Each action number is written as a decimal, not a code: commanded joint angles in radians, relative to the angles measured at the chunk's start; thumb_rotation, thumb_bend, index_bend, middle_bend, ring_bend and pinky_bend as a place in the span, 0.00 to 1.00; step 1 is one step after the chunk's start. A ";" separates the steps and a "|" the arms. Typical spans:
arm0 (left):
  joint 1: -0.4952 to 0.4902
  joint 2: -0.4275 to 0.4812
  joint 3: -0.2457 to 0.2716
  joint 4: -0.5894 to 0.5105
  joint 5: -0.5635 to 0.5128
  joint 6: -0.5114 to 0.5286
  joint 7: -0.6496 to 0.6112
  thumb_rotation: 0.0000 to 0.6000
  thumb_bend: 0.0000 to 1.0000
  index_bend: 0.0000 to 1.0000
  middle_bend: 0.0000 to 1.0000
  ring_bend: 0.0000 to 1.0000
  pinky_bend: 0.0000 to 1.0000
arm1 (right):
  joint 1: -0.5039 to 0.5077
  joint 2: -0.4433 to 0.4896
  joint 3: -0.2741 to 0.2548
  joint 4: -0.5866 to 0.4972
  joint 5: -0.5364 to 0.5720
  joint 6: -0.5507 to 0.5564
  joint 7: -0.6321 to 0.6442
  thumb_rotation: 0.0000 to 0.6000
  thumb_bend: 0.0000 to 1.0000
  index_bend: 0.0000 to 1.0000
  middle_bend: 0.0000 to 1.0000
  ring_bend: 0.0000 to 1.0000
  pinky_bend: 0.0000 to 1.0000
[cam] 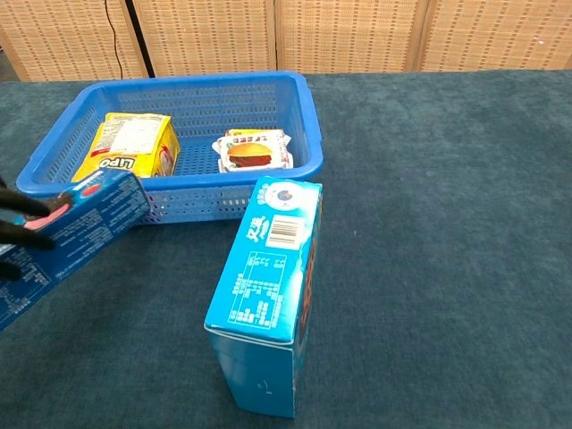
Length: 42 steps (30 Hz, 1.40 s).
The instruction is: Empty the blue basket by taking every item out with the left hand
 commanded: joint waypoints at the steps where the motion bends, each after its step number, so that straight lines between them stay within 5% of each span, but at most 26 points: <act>1: 0.000 -0.007 -0.023 0.010 -0.053 0.034 -0.060 0.99 0.07 0.00 0.00 0.00 0.29 | 0.001 -0.001 -0.001 0.000 0.000 -0.002 0.000 1.00 0.00 0.00 0.00 0.00 0.00; 12: -0.038 0.051 -0.124 -0.111 -0.214 0.018 -0.193 0.98 0.05 0.00 0.00 0.00 0.29 | 0.001 0.000 -0.003 0.000 0.001 -0.004 0.000 1.00 0.00 0.00 0.00 0.00 0.00; 19: -0.139 0.186 -0.171 -0.455 -0.291 -0.261 -0.107 0.98 0.05 0.00 0.00 0.00 0.29 | 0.004 0.002 -0.006 -0.002 -0.003 -0.010 0.007 1.00 0.00 0.00 0.00 0.00 0.00; 29: -0.294 0.339 -0.304 -1.091 -0.571 -0.861 0.176 0.92 0.00 0.00 0.00 0.00 0.27 | 0.005 0.011 -0.001 0.005 0.017 -0.019 0.039 1.00 0.00 0.00 0.00 0.00 0.00; 34: -0.350 0.328 -0.378 -1.213 -0.709 -1.044 0.290 0.92 0.00 0.00 0.00 0.00 0.25 | 0.006 0.014 0.000 0.008 0.021 -0.025 0.050 1.00 0.00 0.00 0.00 0.00 0.00; 42: -0.391 0.266 -0.467 -1.209 -0.876 -1.173 0.362 0.92 0.00 0.00 0.00 0.00 0.25 | 0.009 0.013 0.001 0.018 0.034 -0.038 0.062 1.00 0.00 0.00 0.00 0.00 0.00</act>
